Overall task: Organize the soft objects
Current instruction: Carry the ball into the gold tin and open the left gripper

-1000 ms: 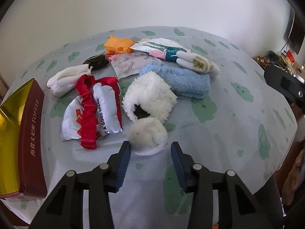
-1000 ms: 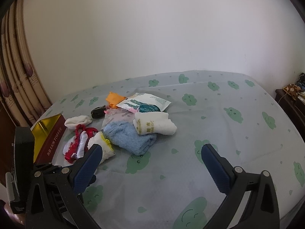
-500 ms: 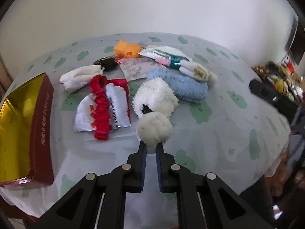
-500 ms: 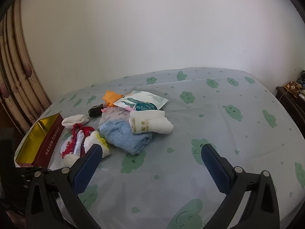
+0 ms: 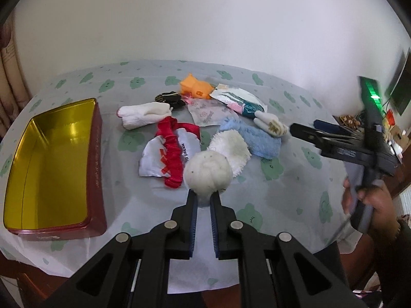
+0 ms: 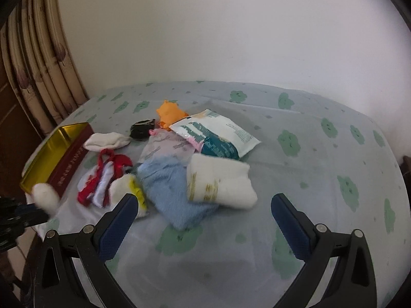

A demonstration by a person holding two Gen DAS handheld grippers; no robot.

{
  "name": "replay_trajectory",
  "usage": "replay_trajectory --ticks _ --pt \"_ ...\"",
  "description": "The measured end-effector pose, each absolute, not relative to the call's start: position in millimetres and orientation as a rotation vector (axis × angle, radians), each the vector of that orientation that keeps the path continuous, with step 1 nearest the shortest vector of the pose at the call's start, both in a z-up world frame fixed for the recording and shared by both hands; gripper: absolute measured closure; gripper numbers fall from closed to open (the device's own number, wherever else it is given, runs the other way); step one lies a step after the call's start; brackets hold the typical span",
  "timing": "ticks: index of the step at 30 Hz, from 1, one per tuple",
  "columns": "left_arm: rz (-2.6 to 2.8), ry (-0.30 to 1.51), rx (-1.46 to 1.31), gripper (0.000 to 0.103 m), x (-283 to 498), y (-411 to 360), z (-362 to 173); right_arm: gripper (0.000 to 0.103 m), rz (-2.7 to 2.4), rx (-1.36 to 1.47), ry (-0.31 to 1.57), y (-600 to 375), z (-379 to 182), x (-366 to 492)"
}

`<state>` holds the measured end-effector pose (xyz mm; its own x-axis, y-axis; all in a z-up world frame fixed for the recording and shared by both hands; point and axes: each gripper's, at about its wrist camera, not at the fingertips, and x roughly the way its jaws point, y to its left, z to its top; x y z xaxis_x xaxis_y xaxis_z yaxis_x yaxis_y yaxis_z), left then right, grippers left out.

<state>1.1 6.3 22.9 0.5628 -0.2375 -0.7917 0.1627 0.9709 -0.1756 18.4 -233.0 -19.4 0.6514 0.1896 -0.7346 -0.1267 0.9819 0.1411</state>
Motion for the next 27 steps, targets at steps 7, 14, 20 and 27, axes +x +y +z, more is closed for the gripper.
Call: replay_trajectory --ticks 7,14,20,27 --pt "-0.194 0.935 -0.102 0.093 4.0 25.3 35.0 0.006 0.177 0.074 0.949 -234.2 -46.0 52.5" --pt "-0.107 0.897 -0.136 0.093 18.4 73.9 59.1 0.044 0.218 0.139 1.034 -245.7 -64.1 64.9" --pt "0.046 0.887 -0.084 0.091 46.2 136.1 63.7 0.063 0.235 0.156 1.017 -251.9 -57.0 61.4" --pt "0.147 0.959 -0.022 0.090 96.1 196.6 32.3 0.065 0.224 0.203 0.980 -269.5 -41.6 51.6"
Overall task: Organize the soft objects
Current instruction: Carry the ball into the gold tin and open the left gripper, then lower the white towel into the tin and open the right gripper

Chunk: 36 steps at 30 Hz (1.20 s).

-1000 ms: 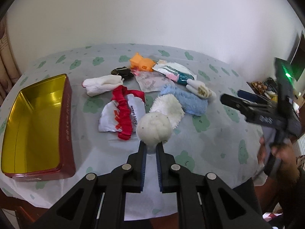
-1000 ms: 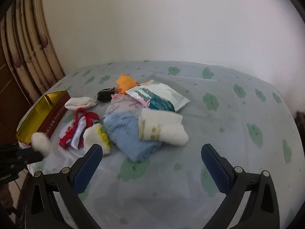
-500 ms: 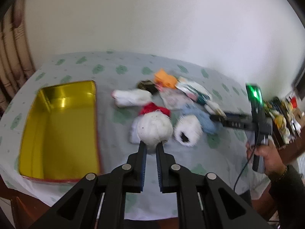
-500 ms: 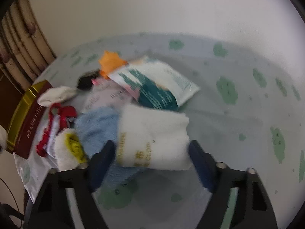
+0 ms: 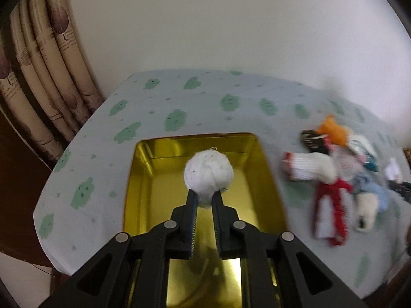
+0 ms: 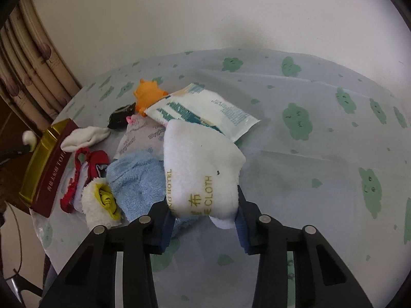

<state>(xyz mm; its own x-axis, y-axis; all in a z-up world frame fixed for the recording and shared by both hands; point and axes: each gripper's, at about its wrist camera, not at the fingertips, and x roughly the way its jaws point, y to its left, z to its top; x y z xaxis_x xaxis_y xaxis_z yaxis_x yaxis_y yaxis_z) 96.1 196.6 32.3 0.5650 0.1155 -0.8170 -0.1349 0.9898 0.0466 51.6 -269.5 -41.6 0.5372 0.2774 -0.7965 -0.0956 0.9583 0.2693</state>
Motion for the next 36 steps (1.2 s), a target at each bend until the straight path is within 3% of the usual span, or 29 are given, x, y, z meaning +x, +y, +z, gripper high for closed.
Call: replay_trajectory --ticks 4,9,13,23,30,36 --pt "0.185 0.985 0.006 0.087 119.7 214.9 14.0 0.065 0.209 0.206 0.948 -277.6 -25.7 41.3" --pt "0.185 1.022 0.002 0.070 137.4 227.4 -2.5 0.065 0.217 0.199 0.911 -277.1 -4.1 33.2" --pt "0.195 1.004 -0.007 0.070 138.5 231.7 -0.9 0.065 0.244 0.186 0.874 -264.1 14.5 30.8" --pt "0.263 0.843 -0.120 0.059 45.4 215.5 43.9 0.065 0.467 0.142 0.813 -165.6 56.0 38.3" --pt "0.363 0.809 -0.191 0.056 -31.2 204.2 36.5 0.064 0.680 0.066 0.817 -40.6 66.0 55.6" --pt "0.401 0.817 -0.190 0.056 -64.7 201.6 18.6 0.064 0.755 -0.014 0.876 55.7 39.0 89.5"
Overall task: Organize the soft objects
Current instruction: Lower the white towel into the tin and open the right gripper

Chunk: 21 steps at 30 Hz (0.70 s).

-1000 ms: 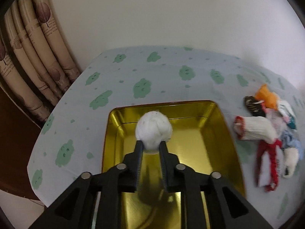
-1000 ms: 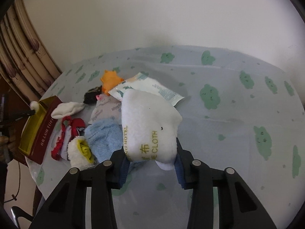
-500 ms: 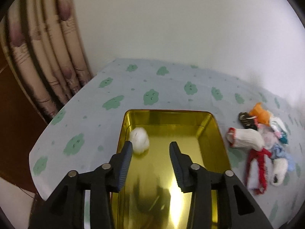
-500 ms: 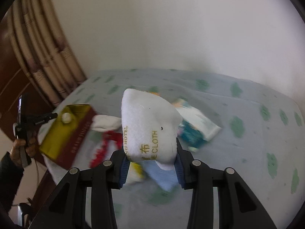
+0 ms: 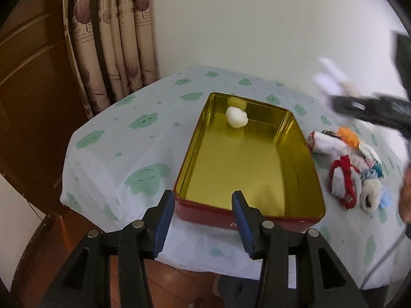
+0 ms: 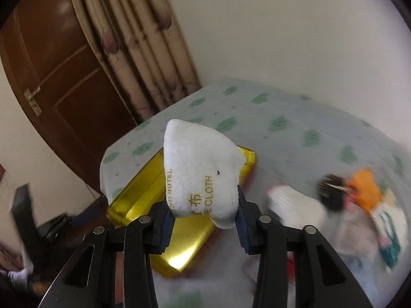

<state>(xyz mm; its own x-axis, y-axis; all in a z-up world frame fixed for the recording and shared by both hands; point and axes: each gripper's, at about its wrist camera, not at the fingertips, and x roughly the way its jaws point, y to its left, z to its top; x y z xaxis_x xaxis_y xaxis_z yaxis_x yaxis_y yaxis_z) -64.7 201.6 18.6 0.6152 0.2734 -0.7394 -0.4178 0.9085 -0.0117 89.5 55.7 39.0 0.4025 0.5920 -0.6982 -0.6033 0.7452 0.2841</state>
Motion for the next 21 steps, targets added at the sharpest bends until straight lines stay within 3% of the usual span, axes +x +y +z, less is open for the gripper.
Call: replay_trajectory --ticks 15,21 --pt "0.368 0.786 -0.183 0.055 -64.8 204.1 20.5 0.063 0.719 -0.261 0.999 147.7 -27.6 137.8" --pt "0.356 0.798 -0.182 0.055 -62.5 206.5 17.7 0.050 0.690 -0.273 1.017 154.2 -42.8 148.7"
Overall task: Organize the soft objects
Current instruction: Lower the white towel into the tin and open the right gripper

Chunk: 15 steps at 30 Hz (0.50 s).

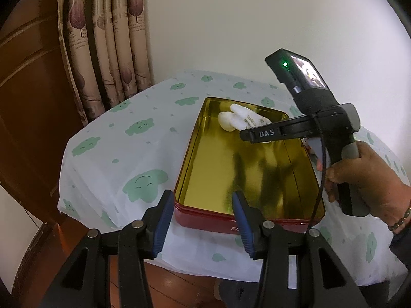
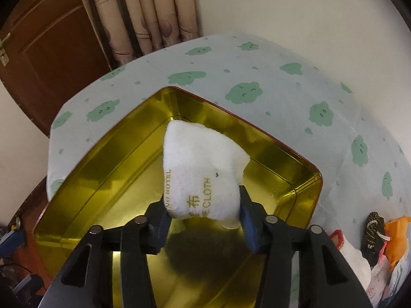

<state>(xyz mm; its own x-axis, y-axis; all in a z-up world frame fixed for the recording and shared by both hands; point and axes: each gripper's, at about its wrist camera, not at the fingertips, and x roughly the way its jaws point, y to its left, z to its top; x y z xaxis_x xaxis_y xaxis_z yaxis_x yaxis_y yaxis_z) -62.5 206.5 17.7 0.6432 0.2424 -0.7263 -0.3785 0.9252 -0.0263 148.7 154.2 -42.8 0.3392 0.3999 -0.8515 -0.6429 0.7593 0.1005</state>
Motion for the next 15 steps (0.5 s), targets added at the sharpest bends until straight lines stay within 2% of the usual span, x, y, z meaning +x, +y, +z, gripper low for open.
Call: replay_trajectory --ticks 2,4,8,12,15 --pt "0.362 0.798 -0.173 0.055 -62.0 206.6 17.3 0.039 0.690 -0.252 1.017 153.5 -43.2 149.9" --pt "0.367 0.798 -0.166 0.055 -61.9 206.0 17.4 0.019 0.693 -0.212 0.991 148.0 -36.6 146.5" --pt "0.368 0.809 -0.147 0.055 -60.8 202.8 15.3 0.010 0.660 -0.104 0.849 117.3 -1.7 126.4" --pt "0.367 0.802 -0.109 0.055 -62.6 195.1 16.4 0.000 0.580 0.075 0.715 37.9 22.9 88.9" --pt "0.358 0.783 -0.068 0.054 -64.5 185.5 19.3 0.000 0.440 0.100 0.672 -41.5 18.1 42.4"
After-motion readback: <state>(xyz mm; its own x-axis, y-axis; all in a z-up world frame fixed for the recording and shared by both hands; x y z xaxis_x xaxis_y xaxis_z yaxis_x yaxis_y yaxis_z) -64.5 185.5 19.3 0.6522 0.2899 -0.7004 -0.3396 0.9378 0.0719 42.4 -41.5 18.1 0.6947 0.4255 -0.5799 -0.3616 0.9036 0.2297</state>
